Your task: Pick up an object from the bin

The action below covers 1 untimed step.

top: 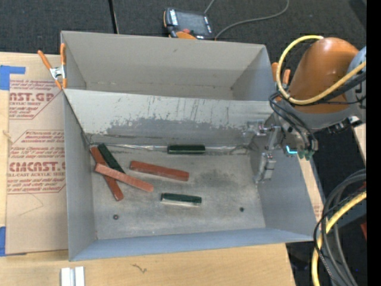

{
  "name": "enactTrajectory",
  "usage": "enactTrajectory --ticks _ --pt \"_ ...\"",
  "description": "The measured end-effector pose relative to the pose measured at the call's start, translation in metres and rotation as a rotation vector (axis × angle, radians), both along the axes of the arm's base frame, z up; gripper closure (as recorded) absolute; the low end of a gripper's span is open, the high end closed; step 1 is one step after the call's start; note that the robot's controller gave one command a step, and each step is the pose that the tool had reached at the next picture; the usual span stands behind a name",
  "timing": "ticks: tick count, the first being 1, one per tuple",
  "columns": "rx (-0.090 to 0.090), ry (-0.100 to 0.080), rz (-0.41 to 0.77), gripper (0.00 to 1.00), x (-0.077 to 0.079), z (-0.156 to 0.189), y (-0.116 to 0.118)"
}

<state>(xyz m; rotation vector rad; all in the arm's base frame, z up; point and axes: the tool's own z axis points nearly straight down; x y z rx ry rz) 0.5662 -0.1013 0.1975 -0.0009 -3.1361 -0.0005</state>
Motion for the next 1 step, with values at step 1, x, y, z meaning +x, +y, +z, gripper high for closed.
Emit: enactTrajectory --ticks 1 --pt "0.004 0.001 0.209 0.0 -0.0222 -0.125 0.0683"
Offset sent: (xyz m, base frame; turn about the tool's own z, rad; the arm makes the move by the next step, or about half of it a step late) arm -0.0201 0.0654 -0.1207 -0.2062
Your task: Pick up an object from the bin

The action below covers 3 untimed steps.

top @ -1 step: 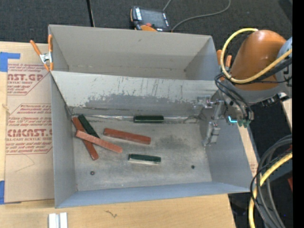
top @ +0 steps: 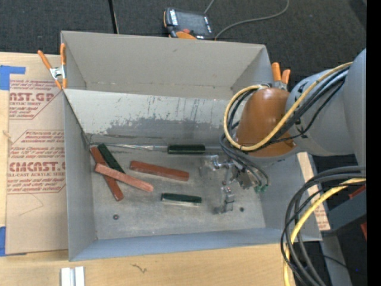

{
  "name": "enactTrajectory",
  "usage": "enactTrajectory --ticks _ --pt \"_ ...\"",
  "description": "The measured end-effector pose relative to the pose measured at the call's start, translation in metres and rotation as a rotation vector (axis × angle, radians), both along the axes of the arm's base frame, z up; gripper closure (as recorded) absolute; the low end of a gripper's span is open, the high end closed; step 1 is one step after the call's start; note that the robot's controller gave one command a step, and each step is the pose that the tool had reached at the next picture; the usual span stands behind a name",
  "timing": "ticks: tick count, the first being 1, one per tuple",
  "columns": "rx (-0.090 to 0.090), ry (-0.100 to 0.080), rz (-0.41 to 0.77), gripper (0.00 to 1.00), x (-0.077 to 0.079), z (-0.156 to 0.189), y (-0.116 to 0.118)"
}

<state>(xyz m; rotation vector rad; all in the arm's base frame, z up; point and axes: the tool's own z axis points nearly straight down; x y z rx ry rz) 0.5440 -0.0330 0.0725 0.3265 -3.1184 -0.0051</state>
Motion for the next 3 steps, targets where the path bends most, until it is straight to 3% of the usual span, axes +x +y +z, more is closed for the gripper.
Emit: enactTrajectory --ticks 1,2,3 --pt "0.002 -0.005 0.115 0.0 -0.026 -0.003 0.099" --pt "-0.002 -0.006 0.108 1.0 -0.025 -0.002 0.094" --pt "0.0 -0.014 0.04 1.0 -0.054 0.137 0.115"
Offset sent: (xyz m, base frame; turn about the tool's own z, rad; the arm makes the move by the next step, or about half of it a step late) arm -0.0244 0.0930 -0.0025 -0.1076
